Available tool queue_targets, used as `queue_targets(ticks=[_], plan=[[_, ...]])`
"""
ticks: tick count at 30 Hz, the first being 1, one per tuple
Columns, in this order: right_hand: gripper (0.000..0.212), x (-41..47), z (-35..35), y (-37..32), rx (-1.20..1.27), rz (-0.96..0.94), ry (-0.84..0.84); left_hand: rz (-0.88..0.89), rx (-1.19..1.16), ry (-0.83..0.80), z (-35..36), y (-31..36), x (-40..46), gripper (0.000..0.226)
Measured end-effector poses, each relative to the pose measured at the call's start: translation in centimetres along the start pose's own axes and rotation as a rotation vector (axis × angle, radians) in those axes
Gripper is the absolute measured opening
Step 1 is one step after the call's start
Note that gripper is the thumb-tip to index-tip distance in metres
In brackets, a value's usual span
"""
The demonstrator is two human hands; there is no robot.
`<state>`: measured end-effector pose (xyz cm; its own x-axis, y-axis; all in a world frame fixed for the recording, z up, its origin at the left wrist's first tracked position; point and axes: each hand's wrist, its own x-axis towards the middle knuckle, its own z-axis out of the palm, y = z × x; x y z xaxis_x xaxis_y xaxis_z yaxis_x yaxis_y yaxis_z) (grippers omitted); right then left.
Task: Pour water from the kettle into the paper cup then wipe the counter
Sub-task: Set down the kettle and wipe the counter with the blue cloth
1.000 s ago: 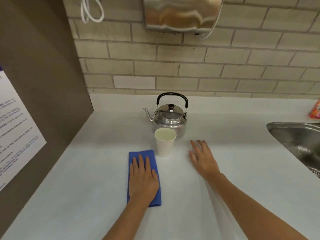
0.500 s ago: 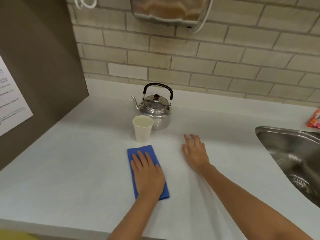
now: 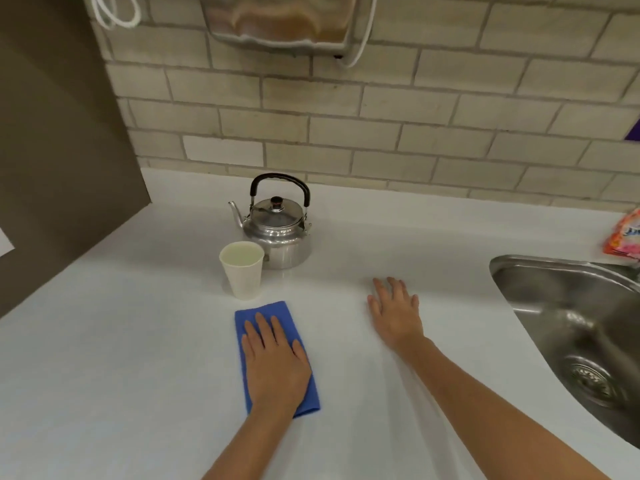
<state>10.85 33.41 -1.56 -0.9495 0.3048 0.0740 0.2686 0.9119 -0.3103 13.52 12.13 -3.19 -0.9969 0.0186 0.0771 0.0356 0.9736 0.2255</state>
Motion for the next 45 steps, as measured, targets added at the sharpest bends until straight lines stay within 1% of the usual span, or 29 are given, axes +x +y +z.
queue_targets(ticks=[2, 5, 7, 9, 11, 14, 17, 20, 24, 26, 30, 33, 35, 38, 40, 42, 43, 45], plan=[[0.046, 0.3, -0.1, 1.3, -0.034, 0.036, 0.016, 0.104, -0.022, -0.041, 1.2, 4.5, 1.8, 0.061], [0.043, 0.4, 0.6, 2.8, -0.093, 0.014, 0.080, 0.242, -0.058, -0.094, 2.2, 9.4, 6.2, 0.059], [0.040, 0.4, 1.0, 3.1, -0.093, -0.011, 0.112, 0.333, -0.054, -0.120, 2.3, 10.7, 9.2, 0.056], [0.040, 0.5, 1.1, 3.1, -0.096, -0.021, 0.126, 0.384, -0.053, -0.130, 2.0, 10.8, 10.6, 0.054], [0.041, 0.4, 1.1, 3.1, -0.094, -0.021, 0.122, 0.390, -0.086, -0.095, 2.2, 9.6, 9.7, 0.053], [0.043, 0.4, 0.8, 3.1, -0.082, -0.017, 0.096, 0.414, -0.138, -0.014, 3.0, 6.7, 5.7, 0.055], [0.044, 0.1, 0.6, 2.9, -0.054, -0.016, 0.084, 0.426, -0.119, -0.029, 3.4, 5.3, 4.4, 0.055], [0.044, 0.2, 0.5, 2.9, -0.055, -0.021, 0.072, 0.415, -0.105, -0.051, 3.1, 7.9, 8.2, 0.054], [0.043, 0.2, 0.5, 3.0, -0.033, -0.018, 0.075, 0.352, -0.100, -0.160, 3.2, 13.0, 15.0, 0.052], [0.043, 0.1, 0.6, 3.1, 0.005, -0.011, 0.085, 0.339, -0.083, -0.179, 3.6, 15.0, 16.8, 0.050], [0.041, 0.2, 0.5, 3.0, 0.057, -0.010, 0.113, 0.421, -0.058, -0.207, 4.3, 17.0, 16.3, 0.049], [0.041, 0.1, 0.4, 3.2, 0.013, -0.011, 0.124, 0.574, -0.026, -0.201, 5.0, 16.8, 12.9, 0.051], [0.040, 0.2, 0.3, 3.2, 0.022, 0.003, 0.130, 0.622, -0.040, -0.183, 5.3, 15.8, 11.8, 0.052], [0.042, -0.1, 0.1, 2.8, 0.069, 0.027, 0.136, 0.549, -0.100, -0.210, 4.2, 13.3, 14.0, 0.050], [0.046, -0.1, 0.0, 2.7, 0.061, 0.031, 0.155, 0.487, -0.082, -0.225, 3.0, 11.2, 16.3, 0.049], [0.046, 0.0, 0.1, 2.6, 0.033, 0.041, 0.133, 0.451, -0.061, -0.212, 2.5, 9.5, 17.0, 0.049], [0.052, 0.0, 0.0, 2.5, 0.009, 0.039, 0.118, 0.433, -0.050, -0.193, 2.5, 8.9, 16.3, 0.049], [0.070, -0.1, -0.1, 2.3, 0.004, 0.018, 0.134, 0.432, -0.026, -0.120, 2.8, 8.5, 12.9, 0.051]])
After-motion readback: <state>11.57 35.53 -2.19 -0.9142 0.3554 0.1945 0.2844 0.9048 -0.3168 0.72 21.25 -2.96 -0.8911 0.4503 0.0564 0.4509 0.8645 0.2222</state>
